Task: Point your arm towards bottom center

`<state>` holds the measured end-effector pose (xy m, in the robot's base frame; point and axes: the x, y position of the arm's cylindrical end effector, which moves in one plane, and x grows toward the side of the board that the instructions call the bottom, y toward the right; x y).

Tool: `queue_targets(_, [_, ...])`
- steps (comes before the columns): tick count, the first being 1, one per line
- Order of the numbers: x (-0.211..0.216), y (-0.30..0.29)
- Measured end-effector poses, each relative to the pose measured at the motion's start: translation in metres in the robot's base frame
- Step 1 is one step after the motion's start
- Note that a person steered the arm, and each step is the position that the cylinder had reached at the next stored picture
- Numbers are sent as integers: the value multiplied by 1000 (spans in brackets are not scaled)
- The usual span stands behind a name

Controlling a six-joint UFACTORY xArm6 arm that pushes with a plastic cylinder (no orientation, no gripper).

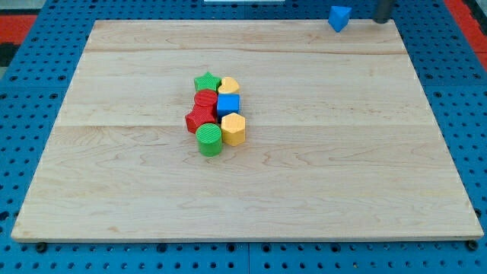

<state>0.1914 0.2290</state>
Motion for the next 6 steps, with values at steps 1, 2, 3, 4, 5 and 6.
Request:
queue_targets(1, [0,-89])
queue_targets(2, [2,-204])
queue_targets(3, [2,-310])
queue_targets(4, [50,-384])
queue_targets(5, [150,-382])
queue_targets(6, [257,-374])
